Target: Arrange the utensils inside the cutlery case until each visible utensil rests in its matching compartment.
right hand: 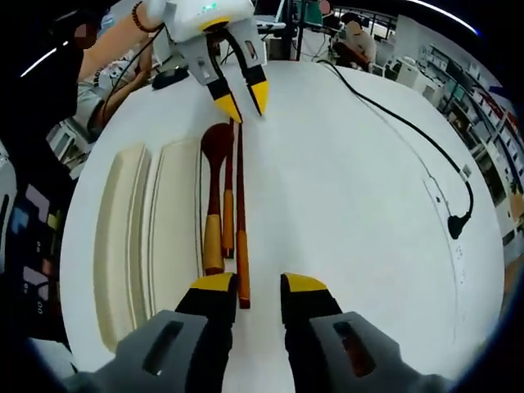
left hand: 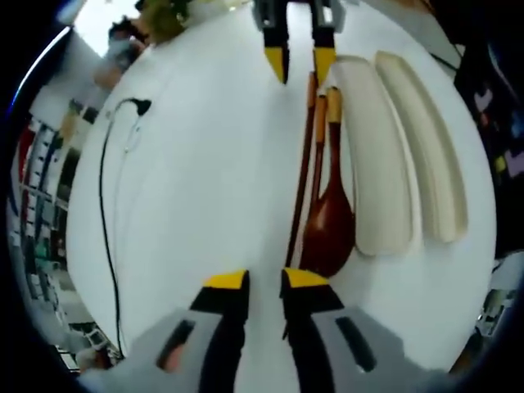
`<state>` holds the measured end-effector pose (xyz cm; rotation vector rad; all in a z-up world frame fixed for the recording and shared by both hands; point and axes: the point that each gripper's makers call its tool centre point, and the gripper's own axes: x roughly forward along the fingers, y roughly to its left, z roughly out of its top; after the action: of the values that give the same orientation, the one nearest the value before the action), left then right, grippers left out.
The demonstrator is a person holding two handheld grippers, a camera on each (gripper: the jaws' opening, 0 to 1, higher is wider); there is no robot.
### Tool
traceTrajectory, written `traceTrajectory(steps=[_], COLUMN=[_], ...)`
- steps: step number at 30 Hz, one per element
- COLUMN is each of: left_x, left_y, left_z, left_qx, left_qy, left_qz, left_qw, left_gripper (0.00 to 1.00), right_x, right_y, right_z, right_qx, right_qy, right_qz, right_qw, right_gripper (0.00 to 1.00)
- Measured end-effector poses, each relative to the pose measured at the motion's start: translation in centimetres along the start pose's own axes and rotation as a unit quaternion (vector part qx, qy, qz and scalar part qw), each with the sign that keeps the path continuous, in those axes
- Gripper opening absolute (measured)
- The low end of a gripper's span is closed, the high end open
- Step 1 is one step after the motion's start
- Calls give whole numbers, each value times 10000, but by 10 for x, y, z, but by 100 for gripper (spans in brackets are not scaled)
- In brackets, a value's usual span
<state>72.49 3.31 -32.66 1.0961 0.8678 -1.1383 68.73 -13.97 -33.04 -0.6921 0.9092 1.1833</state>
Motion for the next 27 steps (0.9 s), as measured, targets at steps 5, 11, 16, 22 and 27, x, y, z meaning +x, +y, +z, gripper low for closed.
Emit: traceTrajectory(steps=[5, 11, 16, 22, 27], left_x=[-2, -5, -2, 3, 3], left_y=[-3, -8, -4, -6, -7], left_z=[-2, -3, -3, 0, 0], left_qx=[126, 273, 275, 368, 211], left_qy=[110, 165, 252, 353, 492], left_qz=[-179, -341, -318, -462, -652], left_qw=[9997, 9989, 9988, 9976, 9964], left_gripper=[20, 21, 21, 20, 18], right_x=[0, 0, 0, 0, -1], right_y=[-1, -3, -6, -8, -10], right_z=[-2, -3, -4, -5, -6], right_qx=[8, 10, -19, -112, -118], right_qy=[38, 37, 79, 191, 317], right_qz=[-9, -25, -54, -16, 19], right_qw=[10000, 10000, 10000, 9998, 9994], right_gripper=[16, 14, 11, 11, 10])
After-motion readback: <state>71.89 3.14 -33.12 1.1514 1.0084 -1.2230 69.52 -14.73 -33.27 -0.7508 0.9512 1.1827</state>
